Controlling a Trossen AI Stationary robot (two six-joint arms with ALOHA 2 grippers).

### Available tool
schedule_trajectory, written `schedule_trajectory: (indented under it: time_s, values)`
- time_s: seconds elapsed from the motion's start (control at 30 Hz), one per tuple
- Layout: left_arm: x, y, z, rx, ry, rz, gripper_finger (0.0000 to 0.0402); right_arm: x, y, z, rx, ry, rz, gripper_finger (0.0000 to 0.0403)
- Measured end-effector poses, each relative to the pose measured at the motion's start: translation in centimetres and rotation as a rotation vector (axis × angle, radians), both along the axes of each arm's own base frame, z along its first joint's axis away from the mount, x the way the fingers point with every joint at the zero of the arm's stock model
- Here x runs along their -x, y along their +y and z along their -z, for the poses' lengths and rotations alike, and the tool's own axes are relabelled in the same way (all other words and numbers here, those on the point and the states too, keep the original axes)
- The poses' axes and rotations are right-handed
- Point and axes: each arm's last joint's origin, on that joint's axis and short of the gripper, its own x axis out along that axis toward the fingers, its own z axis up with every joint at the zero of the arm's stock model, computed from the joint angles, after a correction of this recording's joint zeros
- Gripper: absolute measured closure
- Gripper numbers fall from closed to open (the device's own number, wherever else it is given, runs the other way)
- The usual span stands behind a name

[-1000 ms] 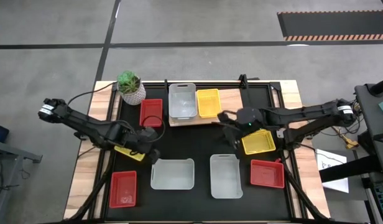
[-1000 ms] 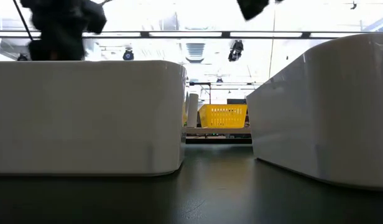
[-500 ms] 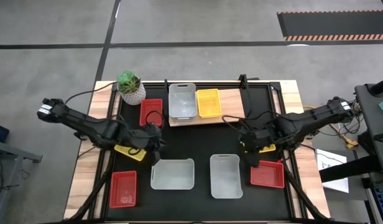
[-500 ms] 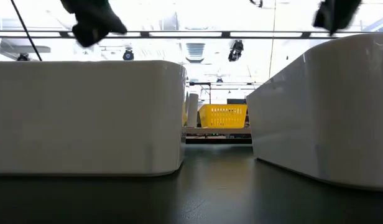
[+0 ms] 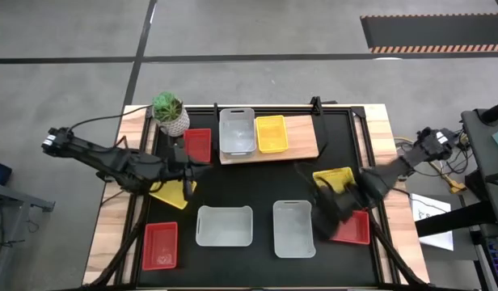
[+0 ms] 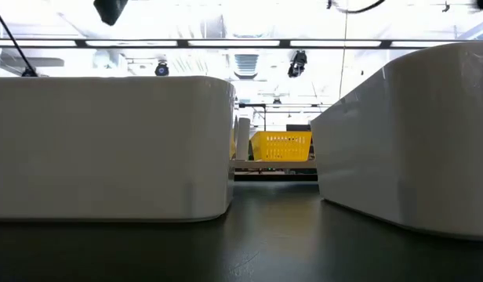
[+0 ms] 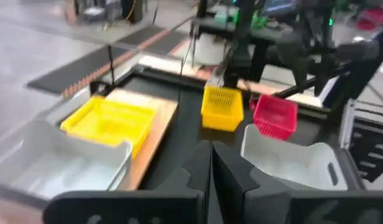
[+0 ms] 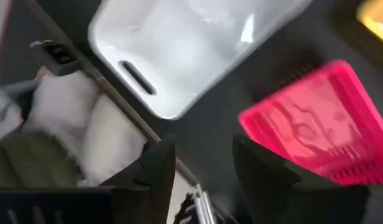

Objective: Stack baskets on shelf by color
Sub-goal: Put the bottom right red bin on the shelf

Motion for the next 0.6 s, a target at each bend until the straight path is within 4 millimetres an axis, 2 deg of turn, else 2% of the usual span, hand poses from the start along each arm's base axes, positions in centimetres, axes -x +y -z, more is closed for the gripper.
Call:
schedule_trajectory:
  time_s: [0.13, 0.23, 0.43, 0.6]
  values:
    - [0.5, 0.0, -0.1, -0.06, 0.001, 0.04, 0.0402, 1.4, 0.9, 1.2, 0.132, 0.151, 0.187, 0.0248]
    - [0.5, 0.2, -0.4, -0.157, -0.026, 0.021, 0.0402, 1.6, 1.5, 2.4, 0.138, 0.257, 0.194, 0.0248]
    - [0.5, 0.4, -1.7, -0.217, -0.129, -0.007, 0.0402, 0.4, 3.3, 4.1, 0.126, 0.273, 0.222, 0.0248]
    - [0.4, 0.3, -1.3, -0.275, -0.111, 0.0, 0.0402, -0.4, 3.9, 5.7, 0.169, 0.325, 0.251, 0.0248]
